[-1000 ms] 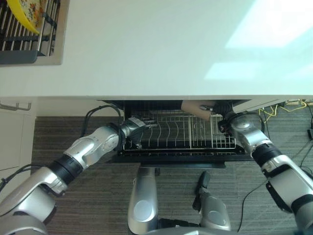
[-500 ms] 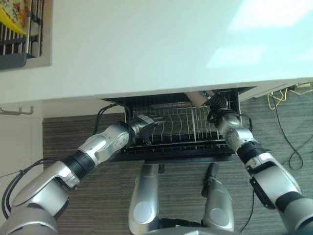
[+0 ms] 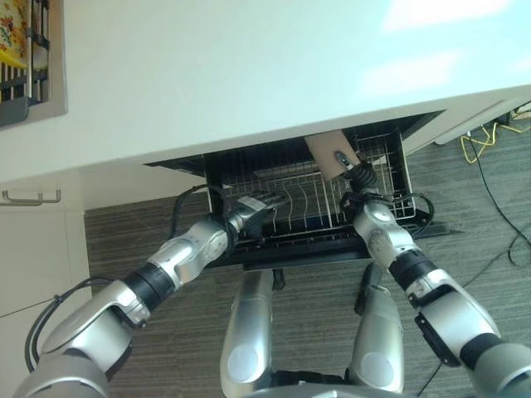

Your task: Place the dishes in the dishwasher.

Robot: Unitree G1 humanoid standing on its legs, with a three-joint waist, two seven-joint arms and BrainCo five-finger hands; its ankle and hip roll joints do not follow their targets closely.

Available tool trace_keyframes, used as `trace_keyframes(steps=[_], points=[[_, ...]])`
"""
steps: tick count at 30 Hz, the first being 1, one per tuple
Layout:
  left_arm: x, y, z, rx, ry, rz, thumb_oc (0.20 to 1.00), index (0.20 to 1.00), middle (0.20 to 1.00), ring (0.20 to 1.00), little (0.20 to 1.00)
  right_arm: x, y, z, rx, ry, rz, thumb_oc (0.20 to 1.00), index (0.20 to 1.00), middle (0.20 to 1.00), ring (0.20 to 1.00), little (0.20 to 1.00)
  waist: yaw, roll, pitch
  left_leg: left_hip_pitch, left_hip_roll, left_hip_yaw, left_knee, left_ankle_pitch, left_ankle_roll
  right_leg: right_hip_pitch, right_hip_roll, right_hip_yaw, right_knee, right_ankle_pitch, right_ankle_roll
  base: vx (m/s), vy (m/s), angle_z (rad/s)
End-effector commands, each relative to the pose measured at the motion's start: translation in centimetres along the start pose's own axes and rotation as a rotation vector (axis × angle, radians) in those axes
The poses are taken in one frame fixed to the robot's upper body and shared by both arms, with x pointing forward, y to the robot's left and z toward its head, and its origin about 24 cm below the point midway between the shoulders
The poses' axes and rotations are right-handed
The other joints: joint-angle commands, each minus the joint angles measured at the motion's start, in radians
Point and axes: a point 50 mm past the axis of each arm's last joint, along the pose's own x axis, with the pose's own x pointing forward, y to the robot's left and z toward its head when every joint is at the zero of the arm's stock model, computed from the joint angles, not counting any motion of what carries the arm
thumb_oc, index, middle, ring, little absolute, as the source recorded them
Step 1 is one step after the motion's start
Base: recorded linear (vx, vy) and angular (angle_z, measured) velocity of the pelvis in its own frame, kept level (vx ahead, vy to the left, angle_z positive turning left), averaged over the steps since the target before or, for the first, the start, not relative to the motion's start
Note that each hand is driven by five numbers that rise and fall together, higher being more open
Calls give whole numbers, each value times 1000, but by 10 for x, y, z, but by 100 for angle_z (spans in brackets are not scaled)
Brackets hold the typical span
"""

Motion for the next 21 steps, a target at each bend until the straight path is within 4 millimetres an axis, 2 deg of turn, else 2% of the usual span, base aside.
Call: trace_keyframes(steps=[1,3,9,15,21], points=[[0,-8,10,-32,-28,21,1000,1000,1000,1000,1000,-10,-41,-15,33,1,-207,200,200,200,200,200,6,47,-18,-4,7,-61,50,-82,-43,-131,80,-30,-3,113,-97,19,63,-4],[0,-16,13,-42,-26,22,1000,1000,1000,1000,1000,-15,-40,-18,23,-25,-222,200,200,200,200,200,-3,51,-18,4,6,-56,46,-83,-36,-141,81,-25,12,113,-100,23,58,-4],[0,-24,17,-56,-24,28,1000,1000,1000,1000,1000,-19,-41,-16,28,-65,-259,200,200,200,200,200,-11,59,-18,16,2,-50,34,-82,-28,-153,83,-21,28,111,-105,7,16,-1],[0,-35,23,-59,-33,17,1000,1000,1000,1000,1000,-22,-51,-13,202,-103,-384,200,200,200,200,200,-16,71,-18,28,-3,-46,26,-84,-21,-159,81,-18,41,111,-107,0,0,0],[1,-38,28,-66,-39,21,1000,1000,1000,1000,1000,-23,-52,-12,300,-118,-407,200,200,200,200,200,-21,79,-18,32,-4,-43,25,-84,-16,-164,79,-14,49,112,-109,0,0,0]])
